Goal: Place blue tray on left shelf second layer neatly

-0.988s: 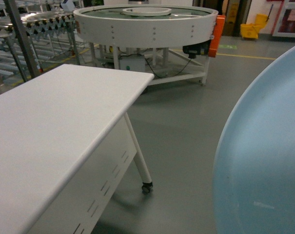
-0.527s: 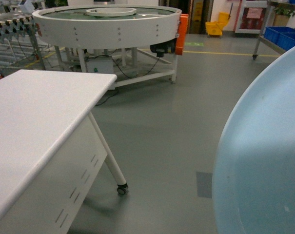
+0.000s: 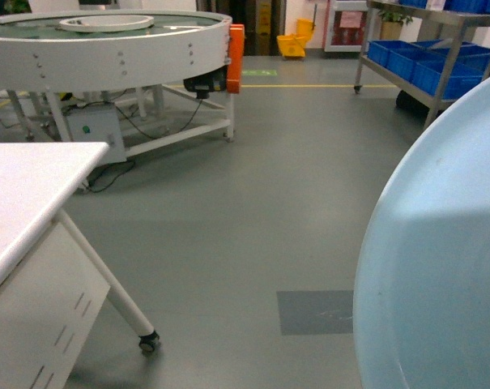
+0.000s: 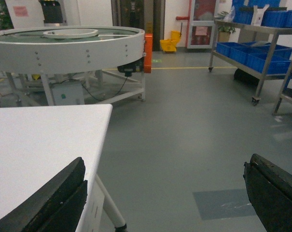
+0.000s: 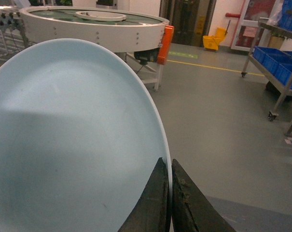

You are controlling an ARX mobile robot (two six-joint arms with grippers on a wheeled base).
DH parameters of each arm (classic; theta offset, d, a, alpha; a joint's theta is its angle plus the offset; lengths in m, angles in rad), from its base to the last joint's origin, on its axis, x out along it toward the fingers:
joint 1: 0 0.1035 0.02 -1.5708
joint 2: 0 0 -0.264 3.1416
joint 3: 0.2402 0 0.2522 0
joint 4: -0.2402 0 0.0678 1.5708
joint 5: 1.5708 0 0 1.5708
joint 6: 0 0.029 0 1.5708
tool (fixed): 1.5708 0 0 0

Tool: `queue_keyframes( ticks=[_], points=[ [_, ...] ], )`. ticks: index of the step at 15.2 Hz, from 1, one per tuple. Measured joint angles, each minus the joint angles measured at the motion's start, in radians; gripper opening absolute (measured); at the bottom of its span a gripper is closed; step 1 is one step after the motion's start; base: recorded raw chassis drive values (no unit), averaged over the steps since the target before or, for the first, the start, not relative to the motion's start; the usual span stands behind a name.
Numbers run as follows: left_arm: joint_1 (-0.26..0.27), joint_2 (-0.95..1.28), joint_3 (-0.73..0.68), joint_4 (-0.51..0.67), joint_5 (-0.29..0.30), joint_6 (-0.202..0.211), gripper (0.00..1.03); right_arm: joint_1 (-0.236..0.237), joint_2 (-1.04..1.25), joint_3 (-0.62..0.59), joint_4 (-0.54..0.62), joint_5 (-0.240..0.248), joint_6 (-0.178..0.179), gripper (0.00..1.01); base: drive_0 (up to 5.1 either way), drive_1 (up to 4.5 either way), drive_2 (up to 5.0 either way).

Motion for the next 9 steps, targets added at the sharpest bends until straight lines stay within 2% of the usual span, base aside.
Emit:
queue_keyframes(
  ticks=[5, 9],
  points=[
    [-0.001, 0.000, 0.000, 0.000, 0.000, 0.000, 0.98, 0.000, 0.000, 0.000, 0.002, 0.001, 0.000, 0.02, -1.3, 2.97, -5.6],
    [-0.001, 0.000, 0.000, 0.000, -0.001, 0.000, 0.98, 0.000, 0.001, 0.000, -0.003, 0.000, 0.000, 0.02, 0.5, 4.83, -3.8]
  ],
)
